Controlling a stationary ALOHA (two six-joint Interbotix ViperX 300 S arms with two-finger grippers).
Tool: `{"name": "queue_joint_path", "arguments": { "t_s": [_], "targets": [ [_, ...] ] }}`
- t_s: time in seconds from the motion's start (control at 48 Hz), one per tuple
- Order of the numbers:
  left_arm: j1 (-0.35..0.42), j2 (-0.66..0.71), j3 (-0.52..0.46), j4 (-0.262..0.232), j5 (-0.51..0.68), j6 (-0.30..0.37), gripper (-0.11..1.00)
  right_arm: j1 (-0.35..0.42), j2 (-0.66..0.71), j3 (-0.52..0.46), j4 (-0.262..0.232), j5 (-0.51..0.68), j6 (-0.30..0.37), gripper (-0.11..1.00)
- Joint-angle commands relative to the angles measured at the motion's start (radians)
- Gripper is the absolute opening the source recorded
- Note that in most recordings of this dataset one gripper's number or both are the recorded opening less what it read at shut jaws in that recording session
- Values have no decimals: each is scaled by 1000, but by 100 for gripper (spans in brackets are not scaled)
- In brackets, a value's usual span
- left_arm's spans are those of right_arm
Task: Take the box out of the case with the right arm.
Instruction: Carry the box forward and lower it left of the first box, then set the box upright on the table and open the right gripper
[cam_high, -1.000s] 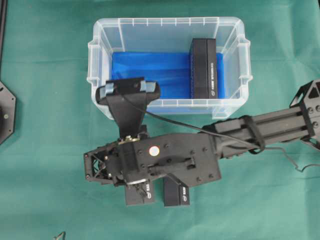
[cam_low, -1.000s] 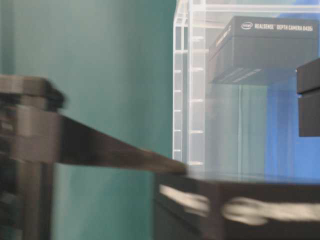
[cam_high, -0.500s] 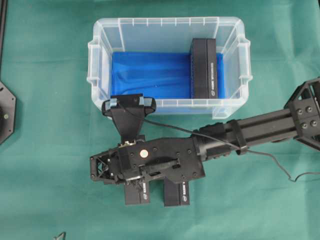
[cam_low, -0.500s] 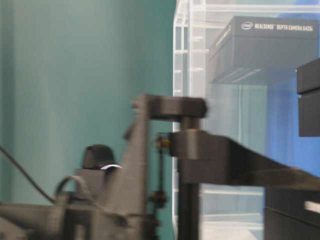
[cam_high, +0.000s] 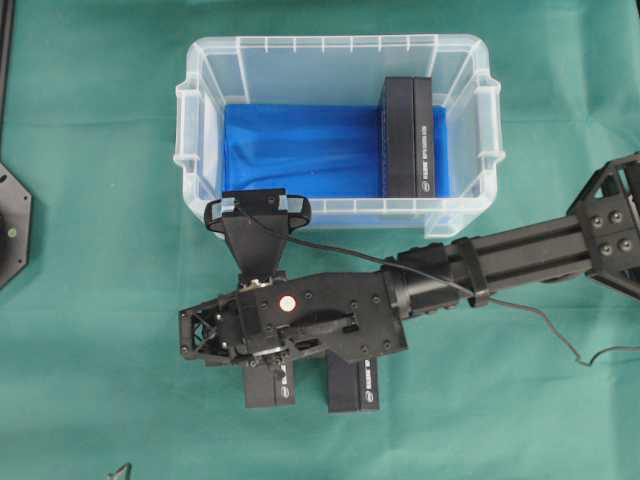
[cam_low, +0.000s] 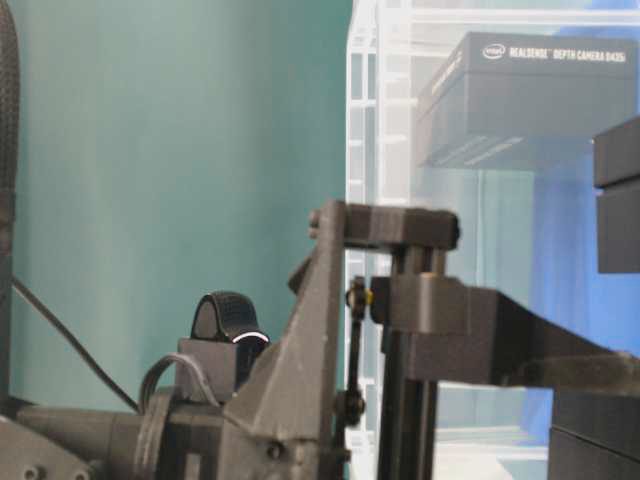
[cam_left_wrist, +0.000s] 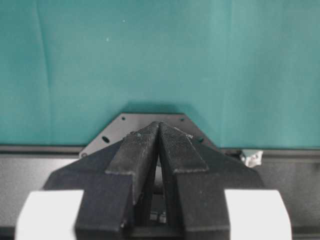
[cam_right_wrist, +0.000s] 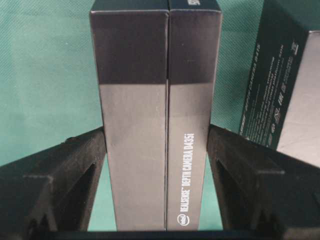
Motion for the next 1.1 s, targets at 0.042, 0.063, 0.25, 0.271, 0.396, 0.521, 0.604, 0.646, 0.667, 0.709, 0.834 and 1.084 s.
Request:
{"name": "queue_joint_path", "arguments": {
  "t_s": [0.042,0.063,0.25,0.271,0.396,0.521,0.604,0.646,0.667,0.709,0.834,1.084],
  "targets": [
    [-2,2,-21,-2,-5,3,0,-3,-32,-12,11,-5,0,67],
    [-2,2,-20,-2,-3,3,0,-3,-32,-12,11,-5,0,67],
    [-2,2,-21,-2,-5,3,0,-3,-32,-12,12,-2,-8,67],
    [-2,2,-20,0,-5,3,0,-3,-32,-12,12,-2,-8,67],
    [-2,2,-20,-2,-5,3,0,-3,-32,-12,11,-2,-6,67],
    [-2,2,-21,-2,-5,2,0,-3,-32,-12,12,-5,-11,67],
    [-2,2,-21,-2,-5,2,0,-2,-32,-12,12,-5,-12,67],
    [-2,2,-21,0,-5,2,0,-3,-32,-12,12,-5,-14,67],
    [-2,2,-21,-2,-5,2,0,-2,-34,-12,12,-6,-15,67],
    [-2,3,-21,-2,-5,2,0,-2,-34,-12,11,-6,-15,67],
    [-2,2,-21,0,-5,2,0,0,-34,-12,9,-6,-14,67],
    [-2,3,-20,-2,-5,2,0,2,-34,-12,-12,-6,-11,93]
  ]
}}
